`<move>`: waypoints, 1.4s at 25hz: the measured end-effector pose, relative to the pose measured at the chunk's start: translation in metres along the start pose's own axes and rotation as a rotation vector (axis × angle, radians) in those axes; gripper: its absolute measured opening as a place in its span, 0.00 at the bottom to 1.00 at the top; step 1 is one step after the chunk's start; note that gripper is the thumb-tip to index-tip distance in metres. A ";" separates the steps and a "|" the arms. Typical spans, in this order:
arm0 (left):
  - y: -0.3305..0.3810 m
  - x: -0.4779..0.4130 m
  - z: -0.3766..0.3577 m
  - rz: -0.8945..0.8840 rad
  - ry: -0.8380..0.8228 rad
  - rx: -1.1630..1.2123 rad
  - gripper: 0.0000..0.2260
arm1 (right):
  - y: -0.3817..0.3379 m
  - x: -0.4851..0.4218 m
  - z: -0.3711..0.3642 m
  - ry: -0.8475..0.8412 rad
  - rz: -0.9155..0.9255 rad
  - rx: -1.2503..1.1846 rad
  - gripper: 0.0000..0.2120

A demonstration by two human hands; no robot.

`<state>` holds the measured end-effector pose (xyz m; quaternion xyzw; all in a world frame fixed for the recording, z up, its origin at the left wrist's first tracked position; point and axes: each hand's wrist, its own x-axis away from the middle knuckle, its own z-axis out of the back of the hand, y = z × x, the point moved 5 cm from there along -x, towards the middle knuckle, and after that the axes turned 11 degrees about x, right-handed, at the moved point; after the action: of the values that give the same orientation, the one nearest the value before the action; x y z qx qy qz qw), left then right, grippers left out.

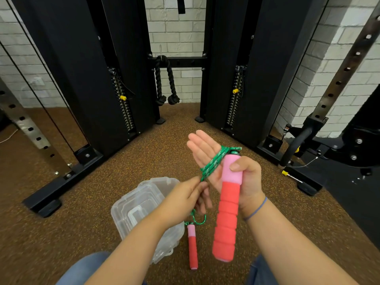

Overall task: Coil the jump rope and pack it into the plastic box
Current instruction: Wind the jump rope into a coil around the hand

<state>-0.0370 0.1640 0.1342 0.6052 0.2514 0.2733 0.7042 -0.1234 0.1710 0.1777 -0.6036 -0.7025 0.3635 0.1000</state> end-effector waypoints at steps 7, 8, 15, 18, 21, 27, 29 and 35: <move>-0.002 0.002 0.003 0.086 -0.050 0.137 0.13 | -0.010 -0.002 0.026 0.140 0.075 0.083 0.43; -0.003 0.003 0.006 0.098 -0.057 0.137 0.14 | -0.016 -0.001 0.032 0.172 0.089 0.090 0.45; -0.001 0.012 0.017 0.153 -0.115 0.087 0.14 | -0.047 0.009 0.081 0.299 0.123 0.147 0.43; 0.004 0.014 0.020 0.140 -0.123 0.045 0.14 | -0.054 0.015 0.096 0.381 0.146 0.170 0.42; 0.005 0.016 0.017 0.137 -0.140 0.040 0.14 | -0.047 0.019 0.102 0.401 0.102 0.150 0.42; 0.017 0.015 0.035 -0.048 0.030 -0.208 0.12 | -0.011 0.016 0.079 0.245 -0.251 0.876 0.42; 0.023 0.015 0.039 -0.175 0.092 -0.439 0.12 | 0.002 0.017 0.061 0.103 -0.412 1.251 0.38; 0.023 0.014 0.047 -0.385 0.207 -0.807 0.20 | 0.026 0.022 0.029 -0.216 -0.584 1.753 0.06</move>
<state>0.0031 0.1427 0.1635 0.1941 0.3017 0.2726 0.8928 -0.1255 0.1798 0.1342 -0.0746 -0.3066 0.7790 0.5419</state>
